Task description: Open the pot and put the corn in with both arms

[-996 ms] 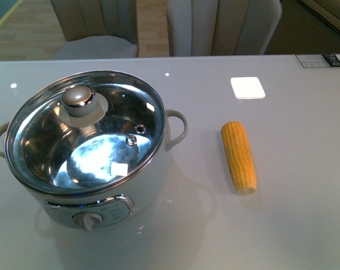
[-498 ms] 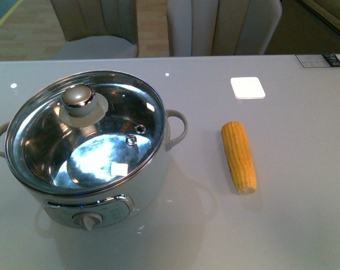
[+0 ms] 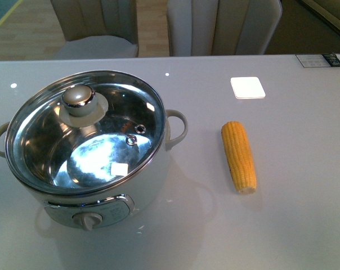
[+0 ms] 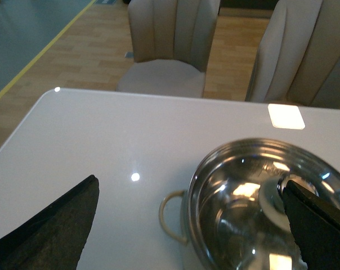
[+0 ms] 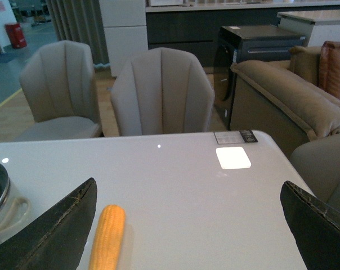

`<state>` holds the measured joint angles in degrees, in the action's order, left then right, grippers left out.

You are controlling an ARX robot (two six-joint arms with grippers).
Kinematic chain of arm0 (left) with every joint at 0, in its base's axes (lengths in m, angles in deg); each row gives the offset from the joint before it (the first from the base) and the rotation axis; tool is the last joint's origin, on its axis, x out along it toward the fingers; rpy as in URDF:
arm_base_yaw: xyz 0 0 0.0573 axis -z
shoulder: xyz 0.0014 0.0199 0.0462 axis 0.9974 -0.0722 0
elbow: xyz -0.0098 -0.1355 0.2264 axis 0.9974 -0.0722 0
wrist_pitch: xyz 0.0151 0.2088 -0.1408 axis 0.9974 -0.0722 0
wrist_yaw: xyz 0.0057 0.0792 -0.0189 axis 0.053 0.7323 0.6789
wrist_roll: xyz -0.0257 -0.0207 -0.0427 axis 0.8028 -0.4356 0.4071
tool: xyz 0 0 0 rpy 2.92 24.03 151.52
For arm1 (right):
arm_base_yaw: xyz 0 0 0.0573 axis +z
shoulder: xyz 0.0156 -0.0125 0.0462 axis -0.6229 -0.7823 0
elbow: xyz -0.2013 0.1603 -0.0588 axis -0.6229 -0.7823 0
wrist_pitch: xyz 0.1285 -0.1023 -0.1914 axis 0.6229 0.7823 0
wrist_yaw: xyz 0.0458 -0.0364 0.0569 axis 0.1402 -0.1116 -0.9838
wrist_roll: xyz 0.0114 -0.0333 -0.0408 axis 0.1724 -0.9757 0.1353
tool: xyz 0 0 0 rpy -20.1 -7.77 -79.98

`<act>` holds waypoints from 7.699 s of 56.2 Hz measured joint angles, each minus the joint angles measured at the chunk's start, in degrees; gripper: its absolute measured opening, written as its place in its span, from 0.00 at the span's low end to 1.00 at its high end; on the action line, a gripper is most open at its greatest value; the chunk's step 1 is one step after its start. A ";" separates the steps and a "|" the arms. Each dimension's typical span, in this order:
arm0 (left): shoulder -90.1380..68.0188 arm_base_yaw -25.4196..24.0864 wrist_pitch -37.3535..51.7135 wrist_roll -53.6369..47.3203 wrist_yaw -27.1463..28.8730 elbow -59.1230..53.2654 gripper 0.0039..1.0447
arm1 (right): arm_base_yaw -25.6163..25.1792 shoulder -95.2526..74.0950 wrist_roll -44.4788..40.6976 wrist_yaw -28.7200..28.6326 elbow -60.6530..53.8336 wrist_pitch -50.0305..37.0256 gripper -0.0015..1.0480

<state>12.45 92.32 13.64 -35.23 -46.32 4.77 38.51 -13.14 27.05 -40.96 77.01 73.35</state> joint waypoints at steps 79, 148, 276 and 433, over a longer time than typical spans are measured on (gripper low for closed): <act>-71.19 16.79 50.21 -3.08 2.84 15.17 0.93 | 0.00 0.00 0.00 0.00 0.00 0.00 0.92; -71.60 16.85 50.56 3.17 7.02 15.98 0.42 | 0.00 0.00 0.00 -0.02 0.00 0.00 0.92; -82.05 -31.02 65.22 -4.57 -4.09 9.11 0.42 | 0.00 0.00 0.00 0.00 0.00 0.00 0.92; -41.48 -26.69 58.25 4.83 -9.29 0.35 0.93 | 0.00 0.00 0.00 -0.02 0.00 0.04 0.92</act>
<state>-29.04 65.63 71.89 -30.40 -55.61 5.12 38.51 -13.14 27.05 -40.98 77.01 73.39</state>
